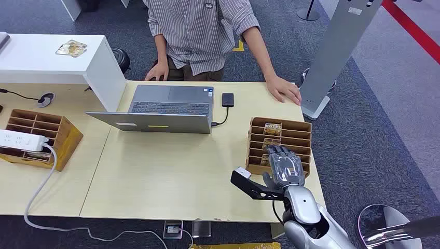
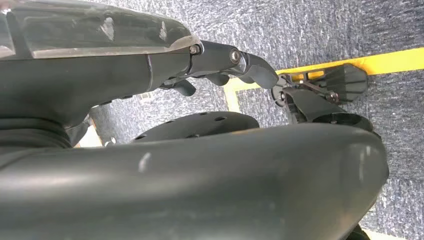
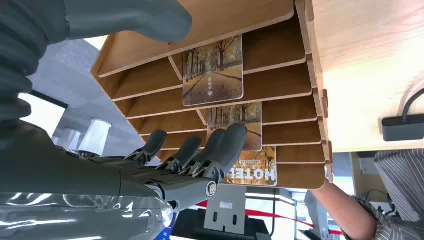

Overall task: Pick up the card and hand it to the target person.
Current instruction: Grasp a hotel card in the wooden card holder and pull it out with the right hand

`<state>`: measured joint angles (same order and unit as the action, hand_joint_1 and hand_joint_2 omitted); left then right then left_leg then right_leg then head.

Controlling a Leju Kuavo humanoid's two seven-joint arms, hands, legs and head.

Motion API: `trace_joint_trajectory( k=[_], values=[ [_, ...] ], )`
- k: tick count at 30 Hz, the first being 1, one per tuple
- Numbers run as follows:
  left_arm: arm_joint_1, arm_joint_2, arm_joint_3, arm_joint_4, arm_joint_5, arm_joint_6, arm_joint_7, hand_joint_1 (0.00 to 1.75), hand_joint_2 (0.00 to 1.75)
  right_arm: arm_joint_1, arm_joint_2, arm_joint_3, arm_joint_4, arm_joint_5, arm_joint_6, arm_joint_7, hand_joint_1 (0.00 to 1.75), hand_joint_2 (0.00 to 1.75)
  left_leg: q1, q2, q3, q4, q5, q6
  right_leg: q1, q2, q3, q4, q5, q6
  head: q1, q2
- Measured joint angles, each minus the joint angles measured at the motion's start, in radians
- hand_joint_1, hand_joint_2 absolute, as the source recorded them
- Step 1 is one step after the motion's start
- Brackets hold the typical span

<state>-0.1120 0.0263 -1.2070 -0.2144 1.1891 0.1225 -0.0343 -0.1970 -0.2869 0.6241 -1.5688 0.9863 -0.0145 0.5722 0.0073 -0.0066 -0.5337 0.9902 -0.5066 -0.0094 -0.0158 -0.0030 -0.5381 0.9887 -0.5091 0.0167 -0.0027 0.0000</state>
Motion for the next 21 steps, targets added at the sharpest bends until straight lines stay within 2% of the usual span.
trace_joint_trajectory(
  k=[3,8,10,16,21],
  values=[
    [0.0,0.0,0.0,0.0,-0.001,0.0,0.0,0.0,0.0,-0.001,0.0,0.0,0.005,-0.004,0.0,0.0,0.58,1.75,0.0,0.0,0.0,0.0,0.0,0.0,0.0,0.0,0.0,0.0,0.0,0.0,0.0,0.0],
    [0.0,0.0,0.0,0.0,-0.002,0.0,0.0,0.0,0.0,-0.004,0.0,0.001,0.021,-0.02,0.0,0.0,0.4,1.75,0.0,0.0,0.0,0.0,0.0,0.0,0.0,0.0,0.0,0.0,0.0,0.0,0.0,0.0],
    [0.0,0.0,0.0,0.0,-0.002,0.0,0.0,0.0,0.0,-0.005,0.0,0.001,0.027,-0.023,0.0,0.001,0.38,1.75,0.0,0.0,0.0,0.0,0.0,0.0,0.0,0.0,0.0,0.0,0.0,0.0,0.0,0.0],
    [0.0,0.002,0.0,0.0,-0.002,0.0,0.0,0.0,0.0,-0.01,0.0,0.002,0.04,-0.023,0.0,0.001,0.54,1.75,0.0,0.0,0.0,0.0,0.0,0.0,0.0,0.0,0.0,0.0,0.0,0.0,0.0,0.0],
    [0.0,0.003,0.0,0.0,-0.001,0.0,0.0,0.0,0.0,-0.012,0.0,0.003,0.048,-0.023,0.0,0.001,0.96,1.75,0.0,0.0,0.0,0.0,0.0,0.0,0.0,0.0,0.0,0.0,0.0,0.0,0.0,0.0]
  ],
)
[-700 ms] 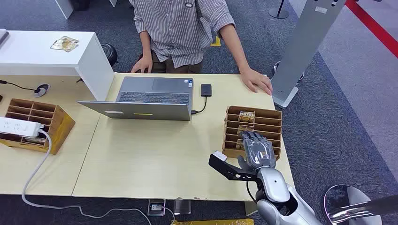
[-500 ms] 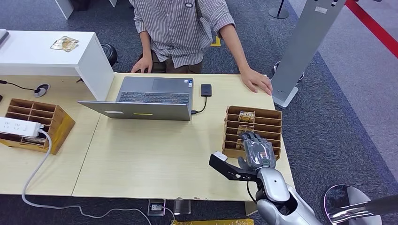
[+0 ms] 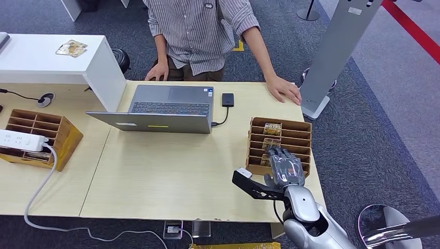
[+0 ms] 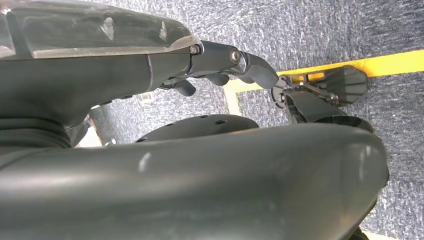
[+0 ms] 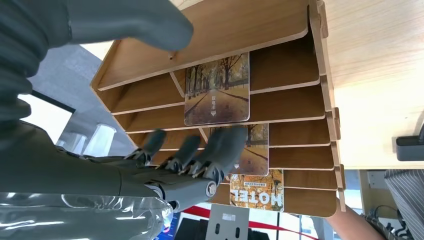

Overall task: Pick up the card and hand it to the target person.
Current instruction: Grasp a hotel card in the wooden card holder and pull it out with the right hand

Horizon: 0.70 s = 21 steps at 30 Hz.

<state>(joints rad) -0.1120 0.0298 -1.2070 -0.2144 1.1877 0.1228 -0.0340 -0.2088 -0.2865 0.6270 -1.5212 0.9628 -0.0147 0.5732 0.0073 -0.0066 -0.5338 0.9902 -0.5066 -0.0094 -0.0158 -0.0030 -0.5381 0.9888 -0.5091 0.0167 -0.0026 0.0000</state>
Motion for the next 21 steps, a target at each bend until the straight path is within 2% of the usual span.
trace_joint_trajectory(
  k=[2,4,21],
  values=[
    [0.0,0.0,0.0,0.0,0.0,0.0,0.0,0.0,0.0,-0.006,0.0,0.0,0.002,0.0,-0.001,0.0,1.19,1.75,0.0,0.0,0.0,0.0,0.0,0.0,0.0,0.0,0.0,0.0,0.0,0.0,0.0,0.0],
    [0.0,0.0,0.0,0.0,0.0,0.0,0.0,0.0,0.0,-0.013,0.0,0.001,0.003,0.0,-0.003,0.0,1.31,1.75,0.0,0.0,0.0,0.0,0.0,0.0,0.0,0.0,0.0,0.0,0.0,0.0,0.0,0.0],
    [0.0,0.002,0.0,0.0,0.0,0.0,-0.002,0.0,0.0,-0.016,0.0,0.005,0.004,0.0,-0.006,0.0,1.38,1.75,0.0,0.0,0.0,0.0,0.0,0.0,0.0,0.0,0.0,0.0,0.0,0.0,0.0,0.0]
  ],
)
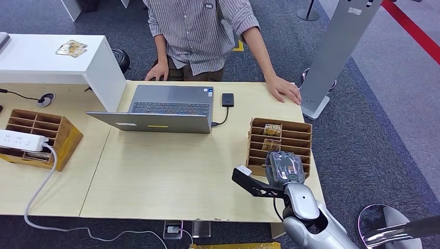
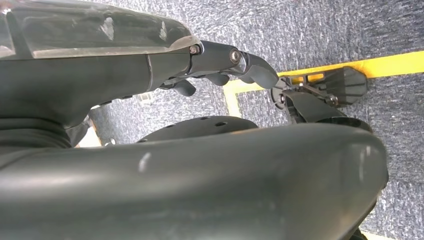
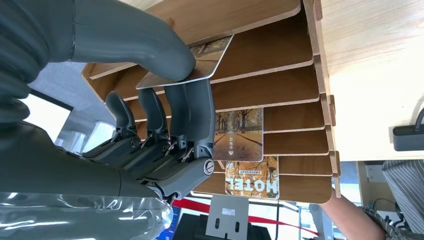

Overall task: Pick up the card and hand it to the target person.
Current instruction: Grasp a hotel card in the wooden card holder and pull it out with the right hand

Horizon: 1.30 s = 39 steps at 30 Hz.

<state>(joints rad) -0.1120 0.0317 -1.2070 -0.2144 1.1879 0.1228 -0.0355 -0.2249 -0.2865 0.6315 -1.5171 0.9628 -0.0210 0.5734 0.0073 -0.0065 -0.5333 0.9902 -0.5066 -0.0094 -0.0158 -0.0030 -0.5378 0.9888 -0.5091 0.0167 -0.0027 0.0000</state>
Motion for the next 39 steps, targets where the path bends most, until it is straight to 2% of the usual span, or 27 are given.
trace_joint_trajectory(
  k=[29,33,39],
  values=[
    [0.0,0.0,0.0,0.0,0.0,0.0,-0.003,0.0,0.0,-0.002,0.0,0.003,0.0,0.0,0.0,0.0,1.43,1.75,0.0,0.0,0.0,0.0,0.0,0.0,0.0,0.0,0.0,0.0,0.0,0.0,0.0,0.0],
    [0.0,0.0,0.0,0.0,-0.002,0.0,-0.005,0.0,1.75,-0.002,0.0,0.004,0.0,0.0,0.0,0.0,1.46,1.75,0.0,0.0,0.0,0.0,0.0,0.0,0.0,0.0,0.0,0.0,0.0,0.0,0.0,0.0],
    [0.0,0.0,0.0,0.0,-0.017,0.001,-0.019,0.0,1.75,-0.002,0.0,0.004,0.0,0.001,-0.001,0.0,1.47,1.75,0.0,0.0,0.0,0.0,0.0,0.0,0.0,0.0,0.0,0.0,0.0,0.0,0.0,0.0]
  ],
)
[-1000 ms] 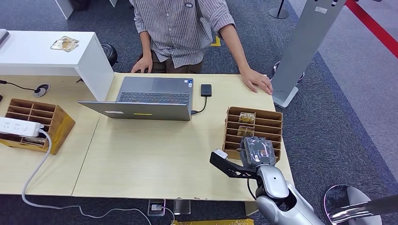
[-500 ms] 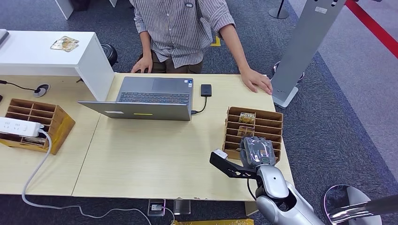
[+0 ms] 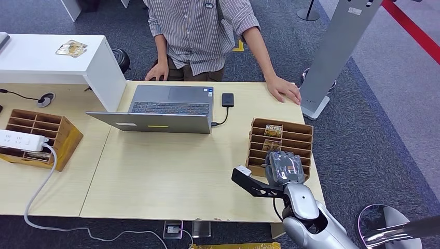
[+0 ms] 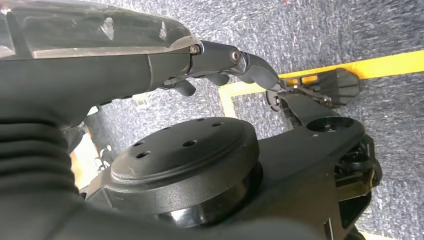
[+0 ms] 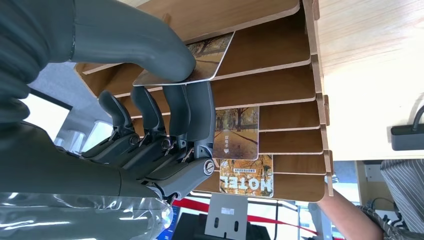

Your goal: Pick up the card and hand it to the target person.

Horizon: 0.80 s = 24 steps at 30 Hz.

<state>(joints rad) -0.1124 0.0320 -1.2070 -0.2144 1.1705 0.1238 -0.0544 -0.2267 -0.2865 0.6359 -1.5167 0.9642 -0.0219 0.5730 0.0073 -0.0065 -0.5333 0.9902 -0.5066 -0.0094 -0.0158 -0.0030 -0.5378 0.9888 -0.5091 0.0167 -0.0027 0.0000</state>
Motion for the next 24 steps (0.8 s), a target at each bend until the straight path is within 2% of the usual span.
trace_joint_trajectory(
  k=[5,9,13,18,24],
  values=[
    [0.001,0.002,0.0,0.0,0.007,0.009,0.017,0.0,1.75,0.001,-0.002,-0.003,-0.011,0.003,-0.017,0.001,1.47,1.75,0.0,0.0,0.0,0.0,0.0,0.0,0.0,0.0,0.0,0.0,0.0,0.0,0.0,0.0],
    [0.001,0.005,0.001,0.0,0.015,0.011,0.019,0.0,1.75,0.001,-0.017,-0.022,-0.084,-0.038,-0.024,0.004,1.47,1.75,0.0,0.0,0.0,0.0,0.0,0.0,0.0,0.0,0.0,0.0,0.0,0.0,-0.001,0.0],
    [0.003,0.007,0.003,0.0,0.029,0.015,0.018,0.0,1.75,0.02,-0.037,-0.049,-0.239,-0.018,-0.067,-0.054,1.47,1.75,0.0,0.0,0.0,0.0,0.0,0.0,0.0,0.0,-0.001,0.0,0.0,0.0,0.001,0.0],
    [0.005,0.009,0.004,0.0,0.033,0.017,0.017,0.0,1.75,0.058,-0.055,-0.082,-0.49,0.02,0.004,-0.037,1.47,1.75,0.0,0.0,0.0,0.0,0.0,0.0,0.0,0.0,-0.001,0.0,0.0,0.0,-0.001,0.0],
    [0.004,0.009,0.004,0.0,0.034,0.017,0.015,0.0,1.75,0.075,-0.067,-0.099,-0.606,0.015,-0.002,-0.061,1.47,1.75,0.0,0.0,0.0,0.0,0.0,0.0,0.0,0.001,0.0,0.0,0.0,0.0,0.0,0.0]
  ],
)
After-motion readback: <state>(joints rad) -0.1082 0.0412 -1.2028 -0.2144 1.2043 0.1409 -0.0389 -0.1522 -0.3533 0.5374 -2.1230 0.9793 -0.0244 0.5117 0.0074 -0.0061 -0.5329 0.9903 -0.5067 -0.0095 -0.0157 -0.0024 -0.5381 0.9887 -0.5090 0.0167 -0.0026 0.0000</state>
